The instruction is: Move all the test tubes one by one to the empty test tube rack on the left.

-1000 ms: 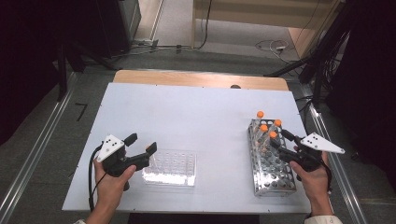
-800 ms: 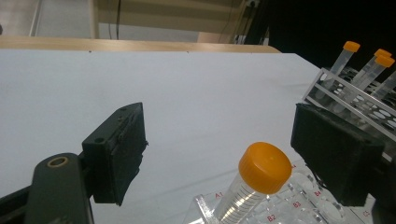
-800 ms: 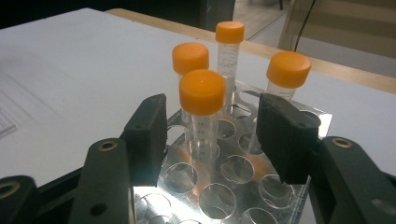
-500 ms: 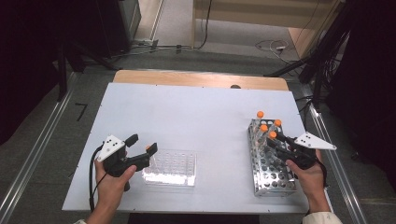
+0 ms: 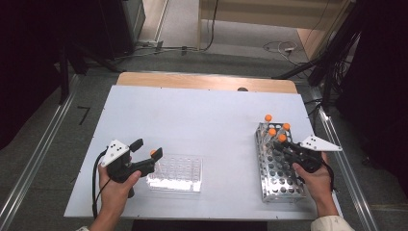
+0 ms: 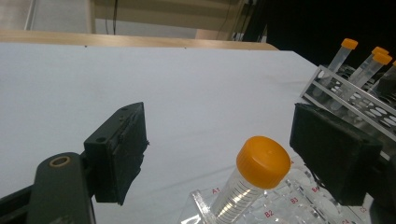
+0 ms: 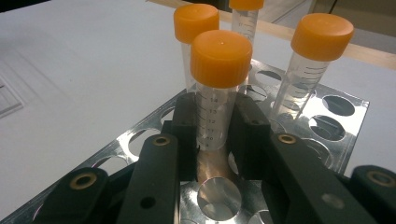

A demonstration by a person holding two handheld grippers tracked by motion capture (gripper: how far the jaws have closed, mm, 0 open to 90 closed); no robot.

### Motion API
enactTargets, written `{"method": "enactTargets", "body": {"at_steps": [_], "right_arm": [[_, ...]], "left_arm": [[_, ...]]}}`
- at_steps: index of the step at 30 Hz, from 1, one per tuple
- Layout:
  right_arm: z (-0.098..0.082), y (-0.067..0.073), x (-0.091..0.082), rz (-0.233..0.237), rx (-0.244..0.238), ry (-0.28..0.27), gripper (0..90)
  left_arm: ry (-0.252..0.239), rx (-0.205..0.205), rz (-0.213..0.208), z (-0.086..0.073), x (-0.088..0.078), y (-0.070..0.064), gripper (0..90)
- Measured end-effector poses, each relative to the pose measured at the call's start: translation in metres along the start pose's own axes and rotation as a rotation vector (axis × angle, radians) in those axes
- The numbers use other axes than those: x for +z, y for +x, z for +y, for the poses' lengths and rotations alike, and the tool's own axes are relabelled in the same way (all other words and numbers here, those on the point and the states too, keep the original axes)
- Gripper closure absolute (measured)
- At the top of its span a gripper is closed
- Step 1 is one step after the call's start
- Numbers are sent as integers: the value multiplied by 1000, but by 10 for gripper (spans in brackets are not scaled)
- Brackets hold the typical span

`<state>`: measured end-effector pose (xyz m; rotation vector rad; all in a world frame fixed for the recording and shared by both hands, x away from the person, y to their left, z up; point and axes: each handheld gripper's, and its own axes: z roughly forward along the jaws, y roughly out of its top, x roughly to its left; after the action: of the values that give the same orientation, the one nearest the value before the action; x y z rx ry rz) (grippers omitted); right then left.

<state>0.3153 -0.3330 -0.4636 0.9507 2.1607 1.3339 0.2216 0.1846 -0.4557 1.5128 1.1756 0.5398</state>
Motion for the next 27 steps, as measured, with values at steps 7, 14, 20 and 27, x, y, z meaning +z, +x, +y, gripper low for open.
{"method": "enactTargets", "body": {"at_steps": [7,14,20,27], "right_arm": [[3,0,-4,-5,-2,-19,715],[12,1,-13,-19,7,-69,715],[23,6,-24,-45,8,-117,716],[36,16,-37,-90,3,-141,718]], "left_arm": [[0,1,-2,0,0,0,193],[-8,5,-1,1,-1,0,190],[-6,14,-1,2,-1,-3,180],[-13,26,-12,6,-3,-6,159]]}}
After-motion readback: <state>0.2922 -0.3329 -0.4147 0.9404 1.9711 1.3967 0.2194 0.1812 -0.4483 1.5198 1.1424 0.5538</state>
